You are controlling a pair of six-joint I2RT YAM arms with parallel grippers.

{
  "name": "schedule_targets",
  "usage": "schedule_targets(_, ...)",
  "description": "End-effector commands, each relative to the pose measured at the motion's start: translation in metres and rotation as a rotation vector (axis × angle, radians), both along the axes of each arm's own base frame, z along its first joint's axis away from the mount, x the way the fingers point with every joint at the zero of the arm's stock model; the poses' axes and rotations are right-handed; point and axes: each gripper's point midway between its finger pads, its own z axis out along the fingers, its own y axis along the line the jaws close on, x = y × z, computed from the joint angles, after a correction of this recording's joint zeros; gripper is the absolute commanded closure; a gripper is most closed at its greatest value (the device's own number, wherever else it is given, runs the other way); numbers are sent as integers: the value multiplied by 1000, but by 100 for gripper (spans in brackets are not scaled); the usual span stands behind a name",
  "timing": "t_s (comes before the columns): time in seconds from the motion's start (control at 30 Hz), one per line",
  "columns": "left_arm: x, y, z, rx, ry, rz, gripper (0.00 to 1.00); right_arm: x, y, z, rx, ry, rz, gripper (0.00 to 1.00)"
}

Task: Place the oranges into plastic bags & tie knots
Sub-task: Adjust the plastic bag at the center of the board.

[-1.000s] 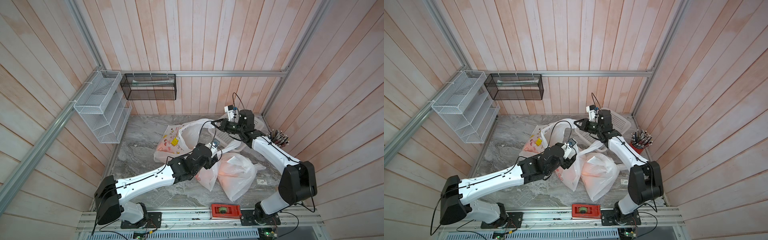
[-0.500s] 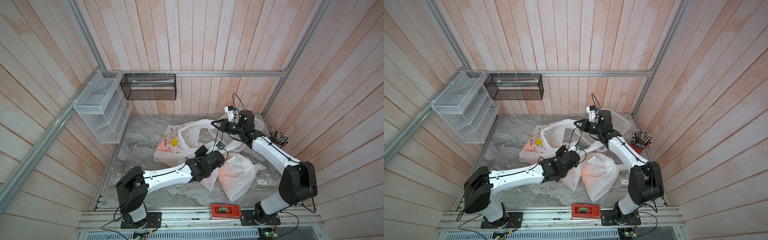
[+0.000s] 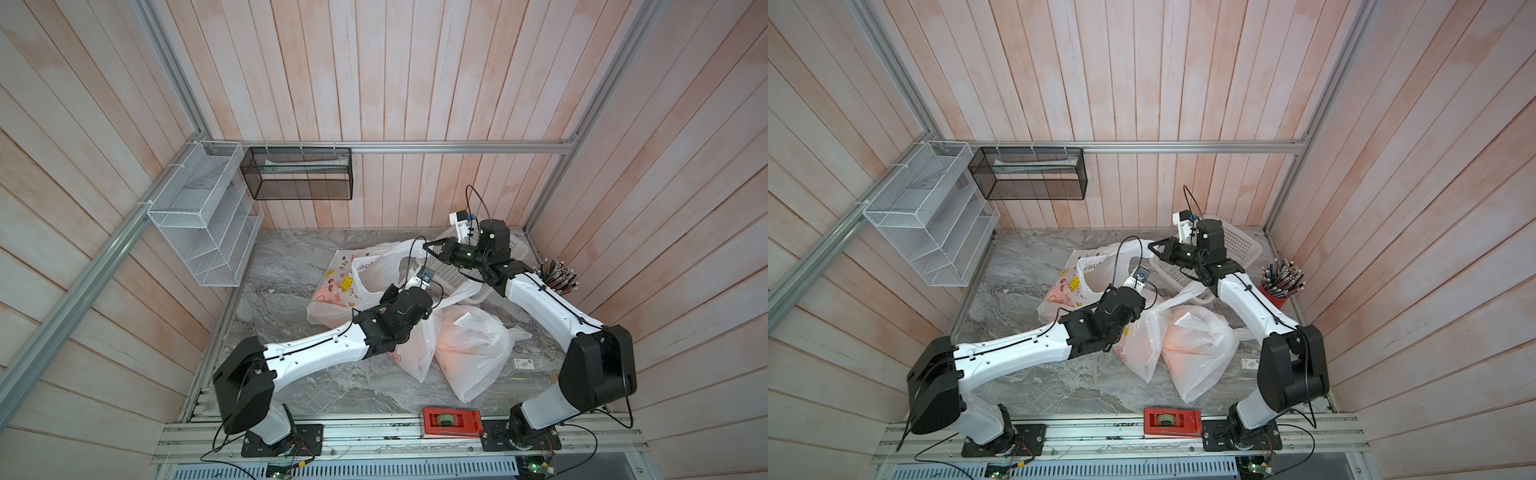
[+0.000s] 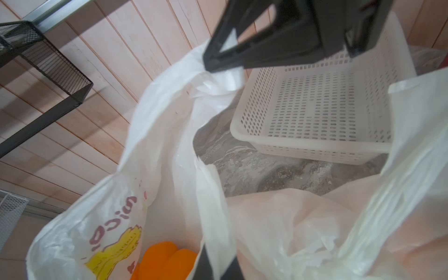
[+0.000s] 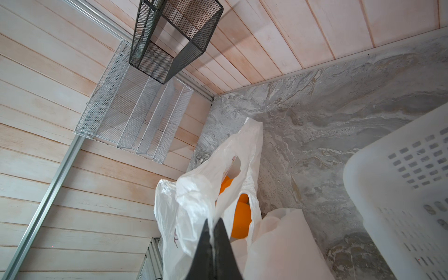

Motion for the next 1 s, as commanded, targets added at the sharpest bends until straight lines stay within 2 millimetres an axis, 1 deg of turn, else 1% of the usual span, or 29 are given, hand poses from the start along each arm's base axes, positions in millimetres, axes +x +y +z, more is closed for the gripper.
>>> schedule_targets(0.0, 5, 45, 66, -180, -77, -4, 100, -10, 1, 56, 26, -137, 27, 100)
schedule_targets(0.07, 5, 73, 96, -248, -105, -29, 100, -12, 4, 75, 41, -175, 26, 100)
schedule_targets(0.13, 8, 103, 119, -317, -118, -38, 100, -13, 6, 95, 57, -221, 29, 100)
schedule_targets(0.27, 24, 162, 154, -439, -129, -48, 100, -11, 10, 133, 86, -306, 19, 100)
schedule_targets(0.37, 35, 191, 179, -528, -145, -96, 100, -6, 10, 159, 105, -362, 2, 100)
schedule_targets(0.43, 43, 200, 191, -592, -144, -133, 100, -3, 9, 174, 116, -393, -11, 100)
schedule_targets(0.5, 45, 195, 199, -617, -140, -209, 100, 1, 8, 180, 123, -399, -30, 100)
schedule_targets(0.53, 47, 189, 198, -630, -127, -241, 100, 4, 7, 179, 123, -394, -43, 100)
schedule_targets(0.6, 46, 176, 190, -653, -88, -323, 100, 10, 7, 170, 121, -368, -54, 100)
schedule_targets(0.73, 38, 155, 161, -700, -9, -468, 100, 21, 6, 139, 118, -283, -48, 100)
schedule_targets(0.8, 34, 148, 150, -704, 24, -517, 100, 21, 3, 134, 134, -263, -35, 100)
schedule_targets(0.83, 32, 146, 148, -703, 36, -540, 100, 19, -1, 136, 139, -268, -32, 98)
schedule_targets(0.9, 31, 142, 146, -704, 52, -573, 100, 13, -8, 146, 122, -318, -42, 77)
schedule_targets(0.97, 30, 139, 148, -705, 61, -601, 100, 5, -19, 158, 76, -390, -79, 60)
